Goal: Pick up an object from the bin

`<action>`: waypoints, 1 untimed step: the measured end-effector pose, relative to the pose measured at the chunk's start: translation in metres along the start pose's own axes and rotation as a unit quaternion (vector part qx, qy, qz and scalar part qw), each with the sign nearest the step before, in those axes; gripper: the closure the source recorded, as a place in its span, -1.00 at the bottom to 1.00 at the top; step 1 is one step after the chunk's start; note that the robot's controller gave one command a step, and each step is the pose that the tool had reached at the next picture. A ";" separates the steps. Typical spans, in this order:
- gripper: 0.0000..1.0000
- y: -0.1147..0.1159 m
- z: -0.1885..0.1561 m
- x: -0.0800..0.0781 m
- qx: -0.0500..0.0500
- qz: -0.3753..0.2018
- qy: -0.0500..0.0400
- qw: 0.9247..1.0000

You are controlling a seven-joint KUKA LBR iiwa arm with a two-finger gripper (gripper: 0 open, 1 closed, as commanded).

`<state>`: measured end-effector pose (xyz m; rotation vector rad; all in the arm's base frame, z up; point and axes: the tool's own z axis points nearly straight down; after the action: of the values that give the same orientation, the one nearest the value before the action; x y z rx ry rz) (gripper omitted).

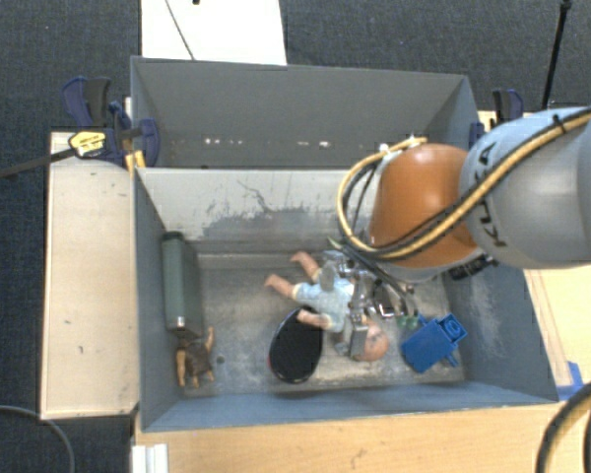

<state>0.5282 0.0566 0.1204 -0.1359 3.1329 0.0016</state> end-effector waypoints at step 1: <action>-1.00 -0.005 0.015 0.008 0.000 -0.006 0.001 1.000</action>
Offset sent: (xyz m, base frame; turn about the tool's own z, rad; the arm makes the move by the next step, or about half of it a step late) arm 0.0174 0.0163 -0.0504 -0.2272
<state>0.5206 0.0507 0.1056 -0.1557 3.1331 0.0016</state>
